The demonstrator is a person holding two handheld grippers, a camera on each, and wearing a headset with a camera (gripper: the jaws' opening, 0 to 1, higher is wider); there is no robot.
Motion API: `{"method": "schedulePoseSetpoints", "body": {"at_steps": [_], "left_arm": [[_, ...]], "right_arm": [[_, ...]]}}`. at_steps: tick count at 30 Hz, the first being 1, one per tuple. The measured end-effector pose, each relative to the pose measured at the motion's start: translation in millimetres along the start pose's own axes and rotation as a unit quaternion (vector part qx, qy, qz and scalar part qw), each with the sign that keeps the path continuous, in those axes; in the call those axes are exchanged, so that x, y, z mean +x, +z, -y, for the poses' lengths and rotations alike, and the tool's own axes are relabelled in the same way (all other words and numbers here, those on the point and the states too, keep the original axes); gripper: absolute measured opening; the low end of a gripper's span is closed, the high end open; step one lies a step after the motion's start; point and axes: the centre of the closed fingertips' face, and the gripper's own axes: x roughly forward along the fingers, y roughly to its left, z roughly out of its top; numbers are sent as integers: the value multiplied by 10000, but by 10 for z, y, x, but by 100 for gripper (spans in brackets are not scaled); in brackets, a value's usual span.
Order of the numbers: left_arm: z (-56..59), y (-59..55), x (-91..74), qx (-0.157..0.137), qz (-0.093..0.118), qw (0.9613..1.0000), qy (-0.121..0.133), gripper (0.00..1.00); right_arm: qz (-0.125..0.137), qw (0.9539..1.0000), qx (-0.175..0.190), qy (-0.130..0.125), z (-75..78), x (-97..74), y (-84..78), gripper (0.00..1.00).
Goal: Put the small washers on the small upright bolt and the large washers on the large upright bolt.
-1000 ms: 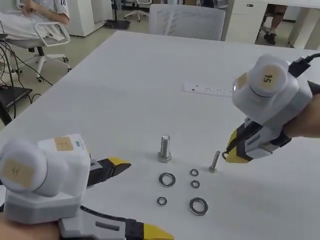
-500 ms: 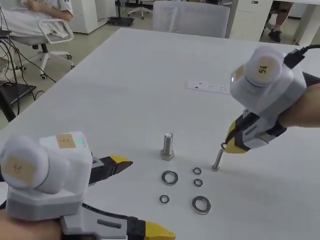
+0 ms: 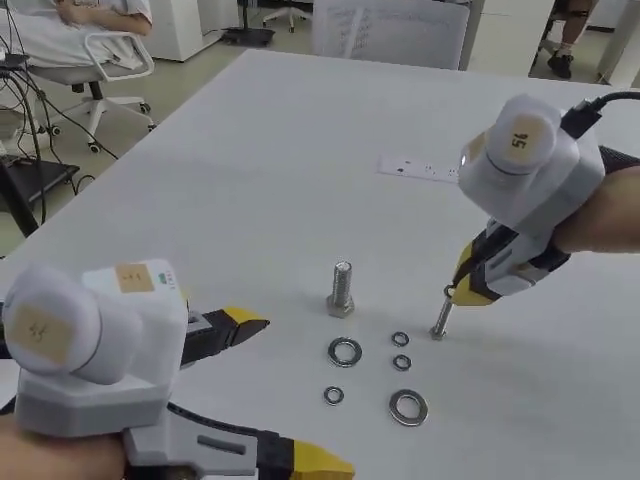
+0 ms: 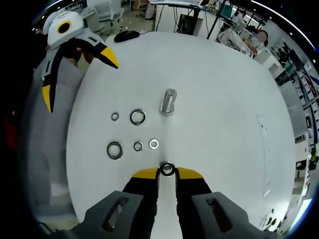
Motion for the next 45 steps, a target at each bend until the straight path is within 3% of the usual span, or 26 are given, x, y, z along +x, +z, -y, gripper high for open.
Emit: {"method": "schedulePoseSetpoints", "body": {"at_steps": [27,45], "left_arm": [[-44,-43,-5,-31,-52,10000,5,92],[-37,-54,-1,-43,-70,10000,15,91]], "right_arm": [[-77,9998,22,165,-21,135,-40,14],[-133,9992,173,321,-31,431,-181,14]]}}
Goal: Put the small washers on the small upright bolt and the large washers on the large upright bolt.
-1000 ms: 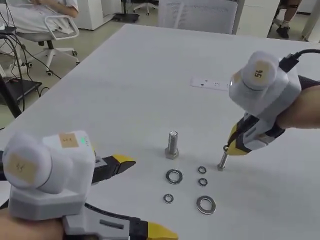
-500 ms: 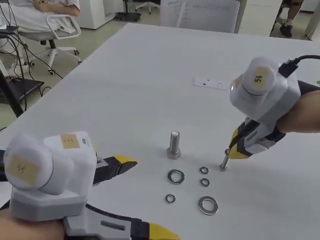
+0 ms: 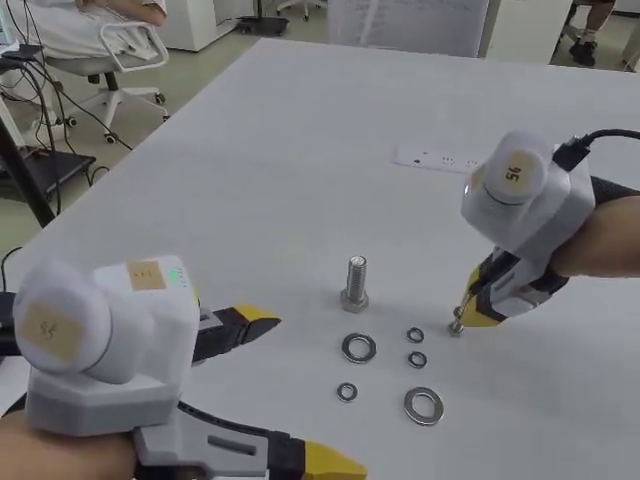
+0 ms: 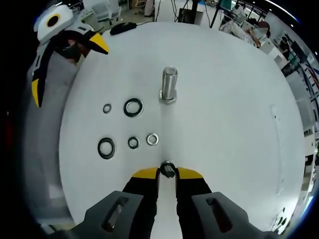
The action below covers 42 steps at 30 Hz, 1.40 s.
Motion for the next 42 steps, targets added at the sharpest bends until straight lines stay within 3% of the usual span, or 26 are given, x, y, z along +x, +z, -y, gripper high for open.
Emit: {"method": "schedulePoseSetpoints", "body": {"at_steps": [24,42], "left_arm": [[-7,1,-7,-31,21,10000,24,91],[-2,-10,3,-13,-10,10000,-13,91]], "right_arm": [[-56,9999,21,94,11,173,-78,14],[-34,10000,49,71,-47,131,-81,20]]}}
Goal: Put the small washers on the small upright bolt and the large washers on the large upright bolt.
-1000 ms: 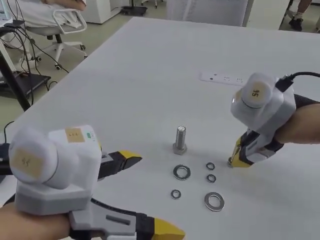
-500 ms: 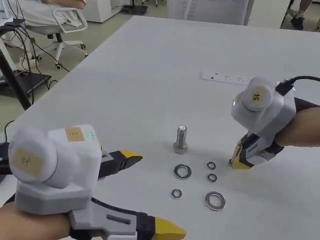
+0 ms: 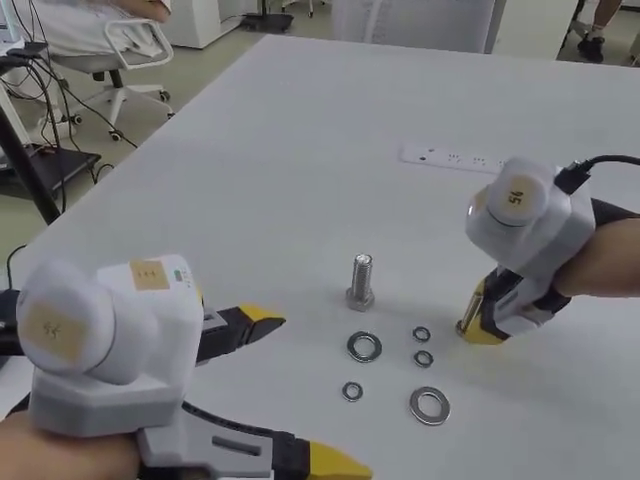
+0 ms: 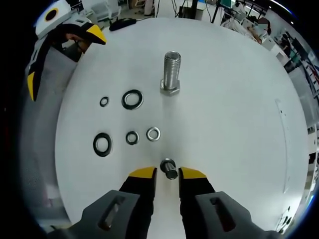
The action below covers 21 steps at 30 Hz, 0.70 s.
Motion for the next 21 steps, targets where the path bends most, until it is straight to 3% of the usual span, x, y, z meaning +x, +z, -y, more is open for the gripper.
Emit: {"method": "schedulePoseSetpoints", "body": {"at_steps": [15,21], "left_arm": [[14,8,-4,42,9,10000,-15,91],[24,28,-7,57,40,10000,-21,91]], "right_arm": [[-10,9998,188,-41,-32,-84,-146,20],[-10,9997,229,-30,-126,-103,-181,20]]}}
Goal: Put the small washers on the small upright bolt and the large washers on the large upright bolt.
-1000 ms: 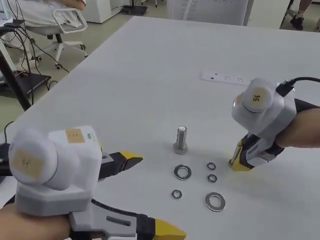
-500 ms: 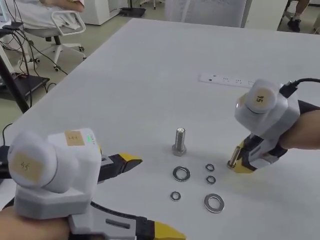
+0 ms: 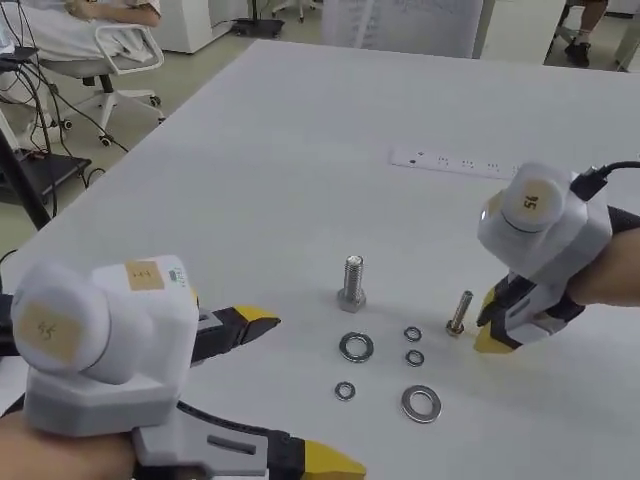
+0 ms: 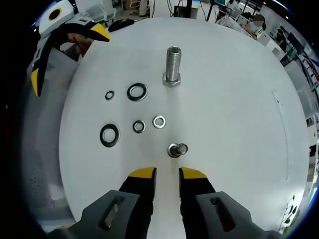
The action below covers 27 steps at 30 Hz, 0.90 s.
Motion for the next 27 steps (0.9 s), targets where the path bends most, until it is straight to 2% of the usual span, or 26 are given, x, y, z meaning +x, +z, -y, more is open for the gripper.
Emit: {"method": "schedulePoseSetpoints", "body": {"at_steps": [8,15,27], "left_arm": [[10,13,-6,27,22,10000,1,91],[23,27,-8,53,48,10000,-18,91],[35,56,-12,81,90,9999,-19,91]], "right_arm": [[15,10000,57,47,-127,-20,-19,20],[71,9999,38,84,-223,-29,26,20],[182,9996,-124,171,-365,-39,232,20]]}}
